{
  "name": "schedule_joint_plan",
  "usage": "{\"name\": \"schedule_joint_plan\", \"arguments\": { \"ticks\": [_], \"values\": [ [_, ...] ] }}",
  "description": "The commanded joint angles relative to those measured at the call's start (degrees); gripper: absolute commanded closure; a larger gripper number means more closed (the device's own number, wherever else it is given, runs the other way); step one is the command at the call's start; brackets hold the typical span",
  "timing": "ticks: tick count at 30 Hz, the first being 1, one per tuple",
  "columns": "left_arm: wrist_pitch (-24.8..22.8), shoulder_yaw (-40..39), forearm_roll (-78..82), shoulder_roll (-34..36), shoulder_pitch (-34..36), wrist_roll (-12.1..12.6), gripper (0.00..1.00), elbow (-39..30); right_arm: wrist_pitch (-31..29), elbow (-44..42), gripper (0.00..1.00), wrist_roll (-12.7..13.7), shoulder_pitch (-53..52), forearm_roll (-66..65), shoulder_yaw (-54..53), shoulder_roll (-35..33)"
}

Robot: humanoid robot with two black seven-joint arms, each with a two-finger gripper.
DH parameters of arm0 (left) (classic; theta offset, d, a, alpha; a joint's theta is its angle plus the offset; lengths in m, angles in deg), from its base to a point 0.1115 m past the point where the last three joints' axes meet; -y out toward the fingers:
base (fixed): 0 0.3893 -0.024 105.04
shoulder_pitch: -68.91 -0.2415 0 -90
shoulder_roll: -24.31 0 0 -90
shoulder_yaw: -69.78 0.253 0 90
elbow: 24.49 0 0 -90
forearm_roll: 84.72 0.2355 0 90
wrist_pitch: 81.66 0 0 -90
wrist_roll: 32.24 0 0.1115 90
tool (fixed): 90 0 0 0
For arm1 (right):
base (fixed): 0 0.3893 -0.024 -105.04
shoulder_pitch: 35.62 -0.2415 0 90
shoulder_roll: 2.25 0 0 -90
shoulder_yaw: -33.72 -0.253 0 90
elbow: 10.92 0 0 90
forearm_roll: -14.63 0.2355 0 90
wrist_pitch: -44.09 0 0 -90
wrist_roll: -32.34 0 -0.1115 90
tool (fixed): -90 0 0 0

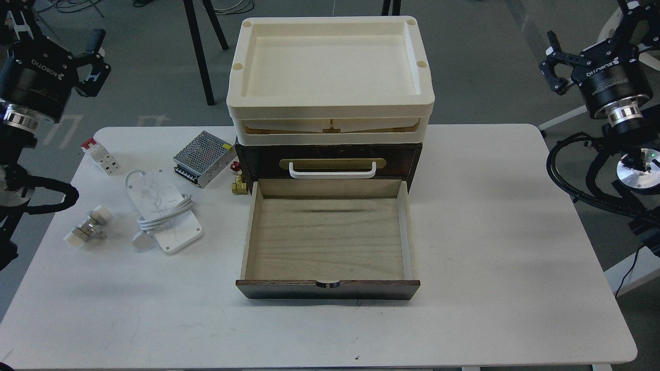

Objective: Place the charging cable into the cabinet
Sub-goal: 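Reach the left gripper toward the white coiled charging cable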

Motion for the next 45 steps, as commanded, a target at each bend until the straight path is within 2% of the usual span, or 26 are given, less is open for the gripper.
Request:
{"name": "schedule_joint_plan", "arguments": {
  "ticks": [1, 5, 9, 12, 14, 17, 19, 22, 26, 28, 33, 35, 36, 38, 43, 45],
  "values": [
    [0.00, -0.31, -0.16, -0.26, -0.02, -0.03, 0.00, 1.66, 0.00, 0.01, 0.00, 0.00, 0.80, 0.07, -0.35, 0.12],
    [0.00, -0.48, -3.22, 0.00, 0.07, 0.32, 0.00, 3.06, 0.00, 0.01, 0.00, 0.00, 0.89, 0.07, -0.43, 0.12],
    [0.00, -0.31, -13.84, -1.40, 0.16, -0.21, 0.00, 10.09, 0.00, 0.01, 0.00, -0.09, 0.89, 0.07, -0.52, 0.04],
    [0.00, -1.36, -18.43, -3.16, 0.25, -1.05, 0.00, 8.27, 0.00, 0.10, 0.00, -0.09, 0.97, 0.07, -1.22, 0.04],
    [0.00, -3.29, -21.15, -2.29, -1.41, -1.05, 0.00, 1.00, 0.00, 0.10, 0.00, -0.09, 1.32, 0.07, -1.84, 0.04],
    [0.00, -6.45, -21.70, 1.22, -8.96, -1.05, 0.00, -16.47, 0.00, 0.01, 0.00, -0.09, 2.03, 0.07, -2.54, -0.05],
    [0.00, -7.34, -17.85, 4.30, -10.91, -1.05, 0.00, -26.07, 0.00, 0.10, 0.00, -0.09, 2.73, 0.07, -2.98, -0.23],
    [0.00, -7.43, -3.38, 8.69, -11.35, -1.05, 0.00, -31.99, 0.00, 0.10, 0.00, -0.09, 3.96, 0.16, -4.03, -0.66],
    [0.00, -7.08, 29.80, 13.53, -14.25, -1.05, 0.00, -39.89, 0.00, 0.54, 0.00, -0.09, 7.12, 0.16, -6.75, -0.93],
    [0.00, -6.29, 47.12, 15.81, -16.18, -1.05, 0.00, -41.75, 0.00, 0.80, 0.00, -0.09, 8.44, 0.16, -8.34, -1.10],
    [0.31, -1.03, 83.00, 21.71, -18.39, -1.05, 0.00, -41.32, 0.00, 1.50, 0.00, -0.09, 10.29, 0.16, -10.19, -2.77],
    [6.09, 1.44, 95.15, 21.63, -18.30, -1.05, 0.00, -38.44, 0.00, 1.94, 0.00, -0.09, 10.73, 0.16, -10.28, -3.39],
    [10.82, 2.84, 100.94, 20.93, -18.30, -1.05, 0.00, -34.68, 0.00, 2.12, 0.00, -0.09, 10.82, 0.16, -10.28, -3.57],
    [16.12, 6.00, 106.52, 18.56, -17.77, -1.05, 0.00, -29.39, 0.00, 2.30, 0.00, -0.09, 10.82, 0.16, -10.37, -3.57],
    [18.24, 15.75, 108.74, 13.20, -10.31, -1.05, 0.00, -16.47, 0.00, 2.30, 0.00, -0.09, 10.82, 0.16, -10.37, -3.57],
    [20.69, 19.97, 108.65, 10.57, -7.42, -1.05, 0.01, -11.90, 0.00, 2.30, 0.00, -0.09, 10.82, 0.16, -10.37, -3.57]
  ]
}}
